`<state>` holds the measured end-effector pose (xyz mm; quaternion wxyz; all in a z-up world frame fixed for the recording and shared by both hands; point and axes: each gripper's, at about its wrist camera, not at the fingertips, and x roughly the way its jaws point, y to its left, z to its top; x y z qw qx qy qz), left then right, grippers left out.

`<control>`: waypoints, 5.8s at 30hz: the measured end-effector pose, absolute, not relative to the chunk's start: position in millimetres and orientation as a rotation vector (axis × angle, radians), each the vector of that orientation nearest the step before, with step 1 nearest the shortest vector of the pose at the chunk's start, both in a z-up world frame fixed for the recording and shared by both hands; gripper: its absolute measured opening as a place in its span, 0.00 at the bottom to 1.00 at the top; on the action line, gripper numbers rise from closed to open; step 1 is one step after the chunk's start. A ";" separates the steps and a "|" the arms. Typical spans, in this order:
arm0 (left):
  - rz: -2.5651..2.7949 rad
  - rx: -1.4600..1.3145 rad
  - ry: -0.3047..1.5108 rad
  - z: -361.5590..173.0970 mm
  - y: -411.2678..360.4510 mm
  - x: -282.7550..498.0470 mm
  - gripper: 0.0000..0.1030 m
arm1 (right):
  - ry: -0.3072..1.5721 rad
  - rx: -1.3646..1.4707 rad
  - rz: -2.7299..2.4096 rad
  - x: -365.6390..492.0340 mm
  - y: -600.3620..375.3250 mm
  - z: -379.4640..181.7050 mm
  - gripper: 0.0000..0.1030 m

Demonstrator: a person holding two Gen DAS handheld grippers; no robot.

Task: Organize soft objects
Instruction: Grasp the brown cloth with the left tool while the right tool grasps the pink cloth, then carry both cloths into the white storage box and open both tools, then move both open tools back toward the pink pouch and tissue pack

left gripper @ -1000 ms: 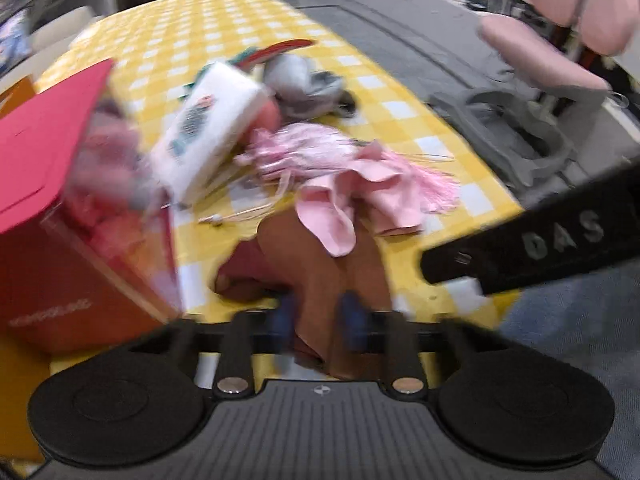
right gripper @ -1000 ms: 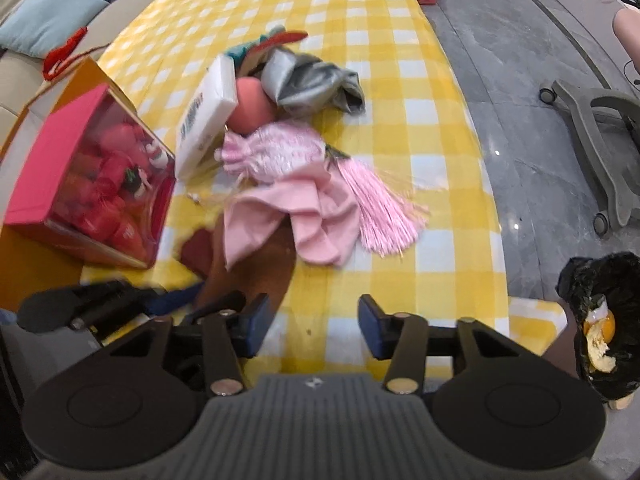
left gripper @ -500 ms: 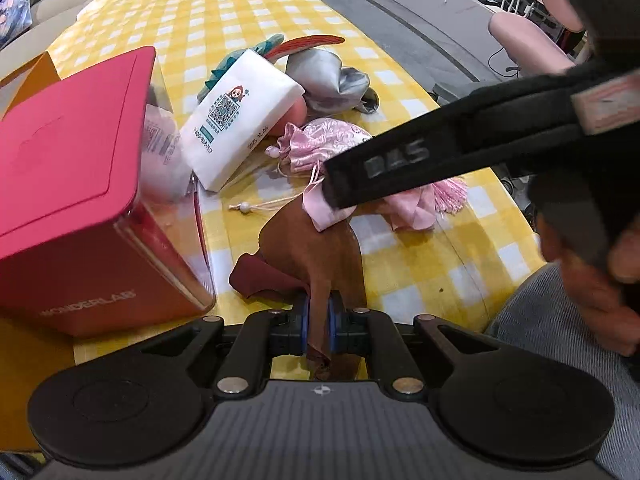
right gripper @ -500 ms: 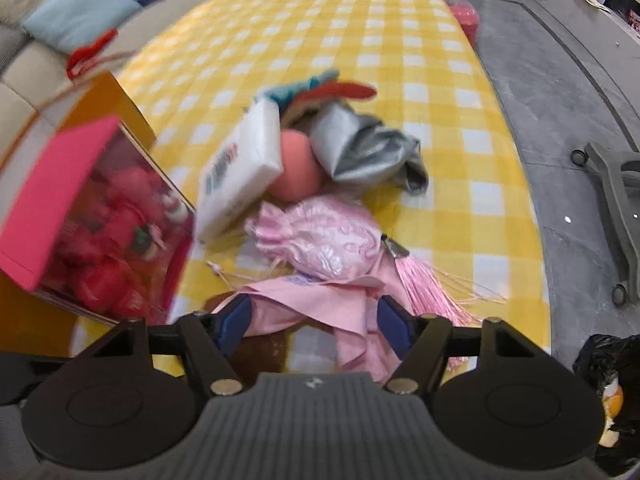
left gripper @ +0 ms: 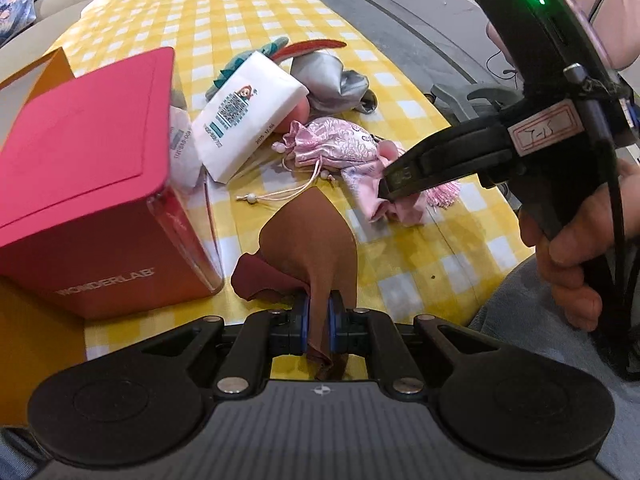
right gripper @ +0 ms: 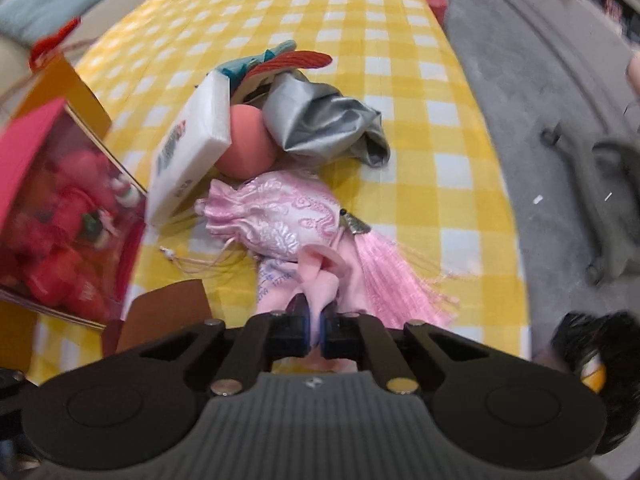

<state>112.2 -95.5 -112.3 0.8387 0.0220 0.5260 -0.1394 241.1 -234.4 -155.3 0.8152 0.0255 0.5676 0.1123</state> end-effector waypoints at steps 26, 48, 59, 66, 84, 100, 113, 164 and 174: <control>-0.273 -0.079 0.850 -3.4 -36.1 59.3 0.10 | 0.967 0.040 0.380 114.1 -203.2 -5.5 0.00; -0.043 -0.142 0.732 42.2 114.8 68.9 0.10 | 0.826 -0.160 0.784 139.4 -8.2 51.2 0.00; -0.015 -0.260 0.905 -13.4 168.5 124.5 0.09 | 0.927 -0.474 0.775 185.2 64.8 -22.7 0.00; -0.037 -0.226 1.029 -53.5 165.7 149.1 0.09 | 0.969 -0.645 0.788 203.4 84.2 -64.2 0.00; 0.048 -0.156 1.045 -55.0 167.7 148.5 0.46 | 0.940 -0.648 0.806 196.9 73.1 -57.8 0.33; -0.069 -0.117 0.790 22.7 98.5 92.3 0.46 | 0.769 -0.224 0.592 152.2 -50.3 13.0 0.48; -0.313 -0.079 0.760 24.2 12.8 88.5 0.46 | 0.775 -0.084 0.345 129.8 -170.0 -2.3 0.50; -0.210 0.566 1.033 -107.8 -138.5 250.8 0.25 | 1.043 -0.079 0.534 269.1 -235.7 -136.3 0.76; -0.214 0.436 0.994 -84.6 -116.9 251.2 0.01 | 1.126 -0.112 0.546 286.4 -221.5 -161.5 0.69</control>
